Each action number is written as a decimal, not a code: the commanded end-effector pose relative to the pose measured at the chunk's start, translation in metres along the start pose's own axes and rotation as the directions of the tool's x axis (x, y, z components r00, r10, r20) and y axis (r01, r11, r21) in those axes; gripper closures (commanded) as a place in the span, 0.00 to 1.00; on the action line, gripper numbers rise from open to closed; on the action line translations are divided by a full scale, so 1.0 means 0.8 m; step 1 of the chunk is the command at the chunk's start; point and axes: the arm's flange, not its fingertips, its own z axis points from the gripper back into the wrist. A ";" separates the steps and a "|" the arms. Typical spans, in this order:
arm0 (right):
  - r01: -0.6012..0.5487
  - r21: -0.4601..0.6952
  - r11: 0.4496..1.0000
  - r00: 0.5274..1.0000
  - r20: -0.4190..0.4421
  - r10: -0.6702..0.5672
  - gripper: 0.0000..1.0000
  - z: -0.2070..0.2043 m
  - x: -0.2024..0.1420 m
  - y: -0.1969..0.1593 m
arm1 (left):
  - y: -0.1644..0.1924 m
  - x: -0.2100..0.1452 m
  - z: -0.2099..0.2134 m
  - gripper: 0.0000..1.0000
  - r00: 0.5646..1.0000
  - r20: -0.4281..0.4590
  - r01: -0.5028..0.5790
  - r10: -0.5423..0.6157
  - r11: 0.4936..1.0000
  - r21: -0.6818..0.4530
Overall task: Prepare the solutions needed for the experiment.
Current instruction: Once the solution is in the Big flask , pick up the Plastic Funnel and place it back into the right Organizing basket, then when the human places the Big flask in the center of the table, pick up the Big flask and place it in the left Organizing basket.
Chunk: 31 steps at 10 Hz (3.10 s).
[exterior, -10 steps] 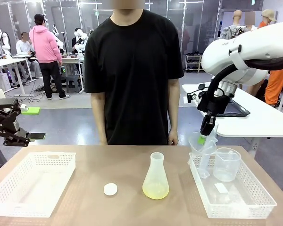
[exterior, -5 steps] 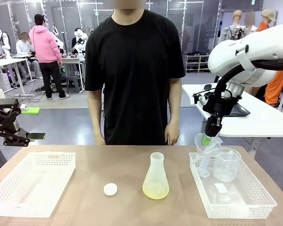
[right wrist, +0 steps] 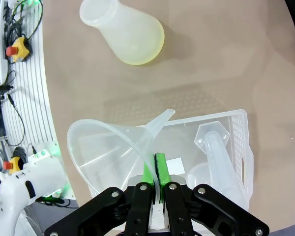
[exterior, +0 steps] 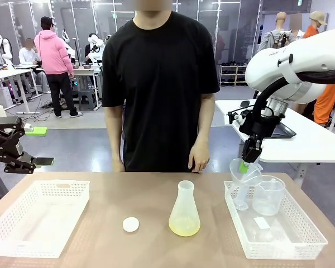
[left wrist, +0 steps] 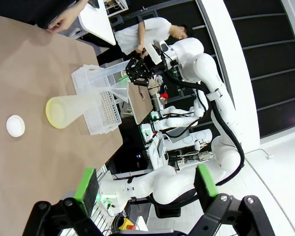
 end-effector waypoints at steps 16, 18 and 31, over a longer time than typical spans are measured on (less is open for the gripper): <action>-0.050 0.036 0.998 0.954 -0.295 0.058 0.96 -0.072 -0.049 0.059 | -0.004 0.003 -0.003 0.00 1.000 0.009 -0.008 0.008 1.000 -0.027; -0.077 0.009 0.997 0.955 -0.285 0.077 0.77 -0.069 -0.054 0.067 | -0.004 0.003 -0.003 0.00 1.000 0.009 -0.008 0.008 1.000 -0.027; -0.080 0.020 0.997 0.961 -0.265 0.082 0.54 -0.060 -0.051 0.072 | -0.004 0.003 -0.003 0.00 1.000 0.009 -0.008 0.008 1.000 -0.027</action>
